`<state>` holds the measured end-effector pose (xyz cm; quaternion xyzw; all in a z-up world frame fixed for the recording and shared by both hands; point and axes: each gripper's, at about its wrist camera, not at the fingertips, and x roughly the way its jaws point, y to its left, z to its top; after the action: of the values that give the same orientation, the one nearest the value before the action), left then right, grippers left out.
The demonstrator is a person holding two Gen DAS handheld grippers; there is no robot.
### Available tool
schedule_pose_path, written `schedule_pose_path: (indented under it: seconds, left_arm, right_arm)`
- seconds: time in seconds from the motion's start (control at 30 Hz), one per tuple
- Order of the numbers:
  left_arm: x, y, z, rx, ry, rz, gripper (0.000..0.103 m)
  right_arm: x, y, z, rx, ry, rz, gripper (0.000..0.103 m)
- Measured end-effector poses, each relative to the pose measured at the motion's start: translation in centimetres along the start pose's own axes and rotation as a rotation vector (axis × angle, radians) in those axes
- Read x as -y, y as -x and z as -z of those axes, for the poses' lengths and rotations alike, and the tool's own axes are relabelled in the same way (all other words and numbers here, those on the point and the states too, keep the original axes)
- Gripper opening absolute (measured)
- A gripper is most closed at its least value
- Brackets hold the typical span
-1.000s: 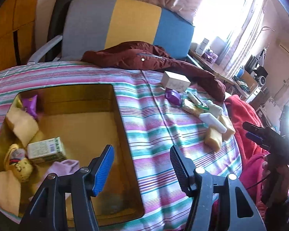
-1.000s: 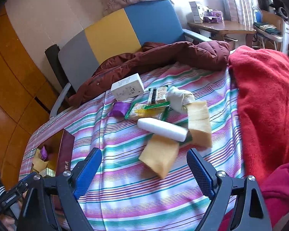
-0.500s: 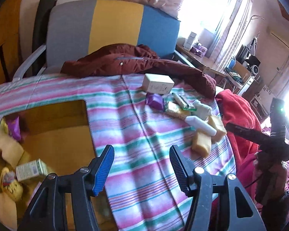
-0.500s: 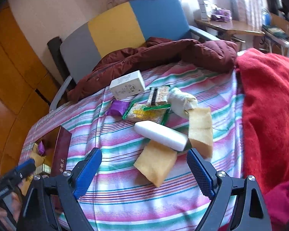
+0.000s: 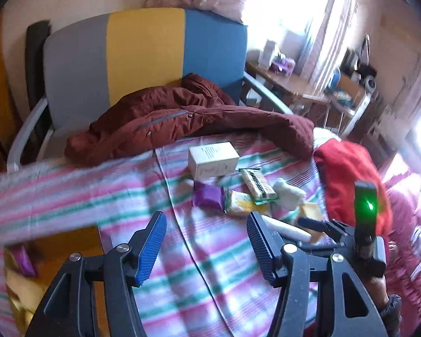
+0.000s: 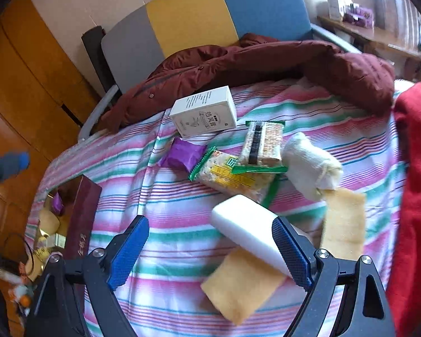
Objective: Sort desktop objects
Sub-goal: 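Grasp the white printed box with the left gripper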
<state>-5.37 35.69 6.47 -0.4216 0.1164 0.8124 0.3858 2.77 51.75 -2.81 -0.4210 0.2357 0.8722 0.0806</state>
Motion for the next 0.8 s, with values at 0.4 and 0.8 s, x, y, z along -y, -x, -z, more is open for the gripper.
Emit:
schedule_pose_path:
  seconds: [0.4, 0.8]
  left_arm:
    - [4.8, -11.4, -6.8, -0.054, -0.458, -0.145, 0.076]
    - [5.8, -20.2, -7.2, -0.156, -0.819, -0.136, 0.085]
  right_arm:
    - [1.1, 0.2, 0.2, 0.016, -0.054, -0.079, 0.09]
    - [1.4, 0.6, -0.2, 0.027, -0.065, -0.106, 0.09]
